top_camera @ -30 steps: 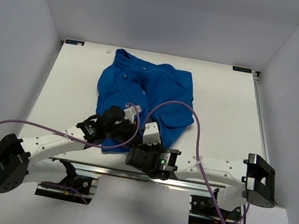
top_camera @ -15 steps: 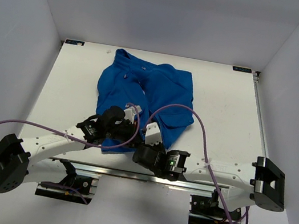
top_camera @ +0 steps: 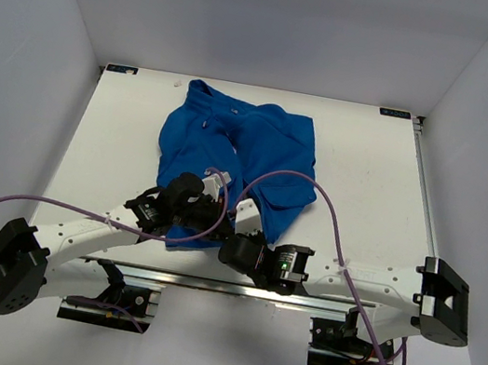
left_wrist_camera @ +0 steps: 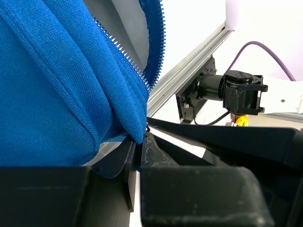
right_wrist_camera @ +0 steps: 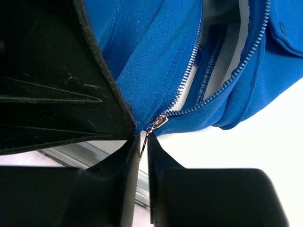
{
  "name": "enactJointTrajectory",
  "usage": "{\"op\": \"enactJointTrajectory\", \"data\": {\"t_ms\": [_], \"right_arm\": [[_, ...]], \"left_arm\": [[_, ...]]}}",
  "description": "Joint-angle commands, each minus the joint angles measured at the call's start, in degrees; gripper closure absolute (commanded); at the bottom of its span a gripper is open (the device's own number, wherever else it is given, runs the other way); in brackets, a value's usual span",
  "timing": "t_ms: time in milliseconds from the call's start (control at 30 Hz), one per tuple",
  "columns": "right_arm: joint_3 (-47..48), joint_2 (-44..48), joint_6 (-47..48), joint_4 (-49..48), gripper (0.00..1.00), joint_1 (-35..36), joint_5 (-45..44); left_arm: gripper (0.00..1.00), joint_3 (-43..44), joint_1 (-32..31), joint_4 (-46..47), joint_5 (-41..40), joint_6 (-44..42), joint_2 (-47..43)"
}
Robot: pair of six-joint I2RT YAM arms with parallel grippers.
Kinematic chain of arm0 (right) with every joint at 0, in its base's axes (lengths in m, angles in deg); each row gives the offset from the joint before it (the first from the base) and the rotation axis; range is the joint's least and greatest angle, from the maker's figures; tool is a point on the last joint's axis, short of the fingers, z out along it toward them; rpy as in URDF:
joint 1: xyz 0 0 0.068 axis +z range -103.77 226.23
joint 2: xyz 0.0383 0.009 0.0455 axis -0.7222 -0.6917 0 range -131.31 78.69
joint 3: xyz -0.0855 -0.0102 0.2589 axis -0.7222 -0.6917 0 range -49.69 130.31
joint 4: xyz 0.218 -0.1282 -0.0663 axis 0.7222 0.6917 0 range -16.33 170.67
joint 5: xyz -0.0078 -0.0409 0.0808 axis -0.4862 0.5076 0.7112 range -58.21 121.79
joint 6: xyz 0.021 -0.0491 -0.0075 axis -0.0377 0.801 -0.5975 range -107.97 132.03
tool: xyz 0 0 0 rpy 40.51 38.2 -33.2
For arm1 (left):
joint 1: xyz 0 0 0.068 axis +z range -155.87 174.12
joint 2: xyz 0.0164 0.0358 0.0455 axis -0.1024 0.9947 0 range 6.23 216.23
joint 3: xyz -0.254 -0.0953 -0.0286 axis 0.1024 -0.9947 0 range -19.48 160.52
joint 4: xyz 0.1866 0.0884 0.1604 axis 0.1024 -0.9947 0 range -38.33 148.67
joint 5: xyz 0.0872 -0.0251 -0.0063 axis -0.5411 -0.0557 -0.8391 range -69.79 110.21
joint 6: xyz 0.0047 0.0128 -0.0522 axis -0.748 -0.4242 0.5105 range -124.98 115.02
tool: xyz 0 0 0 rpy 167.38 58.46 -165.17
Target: Zip up the jacket
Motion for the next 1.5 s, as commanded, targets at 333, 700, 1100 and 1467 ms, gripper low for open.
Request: {"op": "enactJointTrajectory", "data": {"t_ms": [333, 700, 1100, 1467], "right_arm": [[3.74, 0.89, 2.26, 3.42, 1.00, -0.32, -0.12], [5.94, -0.44, 9.20, 4.74, 1.00, -4.54, 5.69], [5.76, 2.12, 18.43, -5.45, 1.00, -10.25, 0.24], [15.95, -5.34, 26.77, -11.34, 1.00, -24.39, 2.17]], "left_arm": [[1.00, 2.94, -0.64, -3.42, 1.79, -1.62, -1.72], [1.00, 4.34, -0.55, -10.36, 1.35, -5.31, -1.80], [1.00, 4.43, -0.55, -12.92, 1.61, -7.16, -2.59], [1.00, 4.26, -0.55, -23.55, 0.74, -8.66, -7.06]]}}
